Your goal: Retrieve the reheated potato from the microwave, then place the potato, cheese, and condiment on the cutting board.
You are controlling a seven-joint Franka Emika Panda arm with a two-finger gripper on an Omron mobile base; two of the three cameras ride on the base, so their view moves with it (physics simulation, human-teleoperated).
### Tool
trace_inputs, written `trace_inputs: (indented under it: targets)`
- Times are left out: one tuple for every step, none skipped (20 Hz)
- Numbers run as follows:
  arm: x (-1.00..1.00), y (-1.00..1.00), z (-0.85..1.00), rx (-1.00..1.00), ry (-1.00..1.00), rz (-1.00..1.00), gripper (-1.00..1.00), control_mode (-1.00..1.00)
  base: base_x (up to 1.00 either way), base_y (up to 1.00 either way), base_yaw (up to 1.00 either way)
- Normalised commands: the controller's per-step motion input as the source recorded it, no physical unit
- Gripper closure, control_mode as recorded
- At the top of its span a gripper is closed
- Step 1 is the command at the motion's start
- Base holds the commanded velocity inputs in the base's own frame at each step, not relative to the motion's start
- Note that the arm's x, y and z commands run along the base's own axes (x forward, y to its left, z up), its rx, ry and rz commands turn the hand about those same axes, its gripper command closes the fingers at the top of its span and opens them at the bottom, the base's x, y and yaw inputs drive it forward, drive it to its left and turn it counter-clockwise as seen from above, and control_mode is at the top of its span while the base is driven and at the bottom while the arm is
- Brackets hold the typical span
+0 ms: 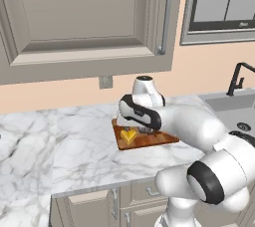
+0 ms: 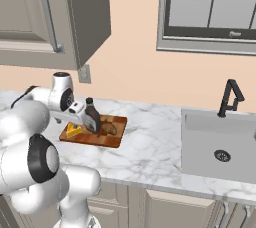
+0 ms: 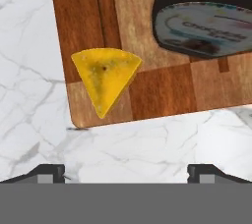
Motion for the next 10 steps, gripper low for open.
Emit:
trace_inputs:
  targets:
    - [-0.61,-0.19,0.15,0.00,-0.01,0.06,-1.00,-1.00,0.00,0.00,0.00]
    - [-0.60,-0.18,0.14,0.00,-0.01,0.06,-1.00,-1.00,0.00,0.00,0.00]
    - [-0.61,-0.19,0.16,0.00,-0.01,0.06,-1.00,-1.00,0.00,0.00,0.00]
    - [-0.62,-0.16,0.22,0.00,0.00,0.05,-1.00,-1.00,0.00,0.00,0.00]
    - [-0.55,-0.10,0.28,0.00,0.03,0.03,-1.00,-1.00,0.00,0.00,0.00]
    - [-0.57,-0.09,0.27,0.00,0.00,0.03,-1.00,-1.00,0.00,0.00,0.00]
    - [-0.60,-0.10,0.22,0.00,0.00,0.02,-1.00,-1.00,0.00,0.00,0.00]
    - [-0.60,-0.09,0.20,0.00,-0.03,0.00,-1.00,-1.00,0.00,0.00,0.00]
    - [-0.59,-0.10,0.21,0.00,-0.03,0.00,-1.00,-1.00,0.00,0.00,0.00]
    - [-0.54,-0.05,0.23,0.00,-0.01,0.00,-1.00,-1.00,0.00,0.00,0.00]
